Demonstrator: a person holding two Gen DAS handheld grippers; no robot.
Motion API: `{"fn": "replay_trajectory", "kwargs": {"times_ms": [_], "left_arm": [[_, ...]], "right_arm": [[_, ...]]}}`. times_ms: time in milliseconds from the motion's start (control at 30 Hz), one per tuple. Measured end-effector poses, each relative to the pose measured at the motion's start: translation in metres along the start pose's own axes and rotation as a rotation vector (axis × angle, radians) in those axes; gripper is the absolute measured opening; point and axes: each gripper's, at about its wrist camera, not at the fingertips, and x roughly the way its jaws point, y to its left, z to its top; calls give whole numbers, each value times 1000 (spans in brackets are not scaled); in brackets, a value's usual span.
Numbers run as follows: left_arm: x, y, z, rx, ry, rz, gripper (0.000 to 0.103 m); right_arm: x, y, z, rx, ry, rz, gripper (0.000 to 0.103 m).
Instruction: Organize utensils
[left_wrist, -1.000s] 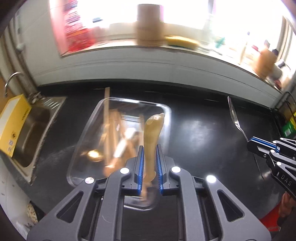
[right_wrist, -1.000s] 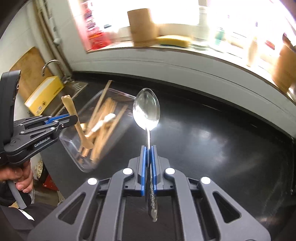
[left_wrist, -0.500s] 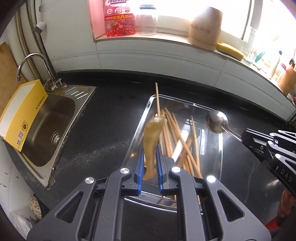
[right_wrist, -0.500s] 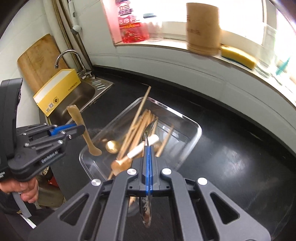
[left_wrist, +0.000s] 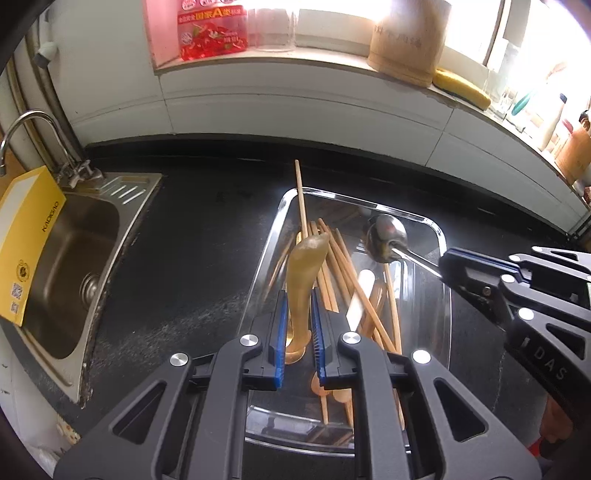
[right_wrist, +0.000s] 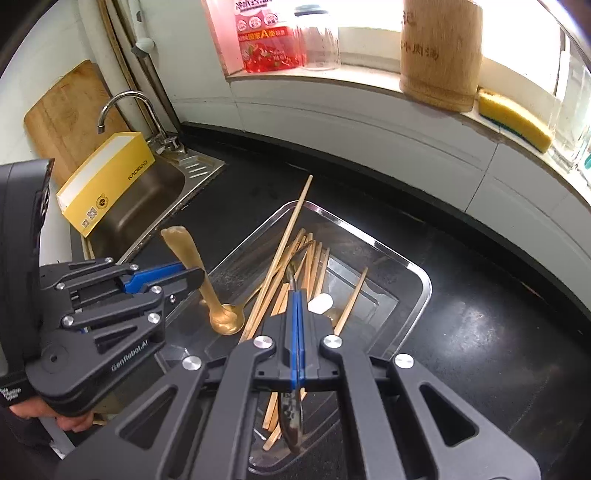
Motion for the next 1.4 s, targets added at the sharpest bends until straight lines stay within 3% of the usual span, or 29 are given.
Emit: {"fn": "replay_trajectory", "kwargs": {"times_ms": [67,100,133,167,200,233,567,1000,1200,1400], "left_arm": [[9,2,0,-12,16,-27,14],[13,3,1,-14,29,-40,18],[19,4,1,-15,56,-43,50],[19,5,1,-23,56,-39,96],[15,7,1,-32,28,-26,96],[7,10,1,-39,-18,-26,97],[-12,17,5,-83,-39,-32,97],[-55,-25,-22,-36,-62,-35,97],[-64,-77,-37,12,-54,-64,97],[-67,-173,-53,121,-41,-133,97]], "right_arm": [[14,-8,2,34,32,19,2],[20,-13,4,50,61,26,8],[24,-23,5,86,80,14,15],[20,-30,5,110,65,14,48],[12,-37,6,120,29,12,81],[5,-41,5,115,-1,-4,83],[-29,-66,-3,133,-46,8,83],[-81,-66,-39,179,-101,8,83],[-119,-100,-83,246,-124,-45,83],[-176,-157,-148,341,-144,-158,83]]}}
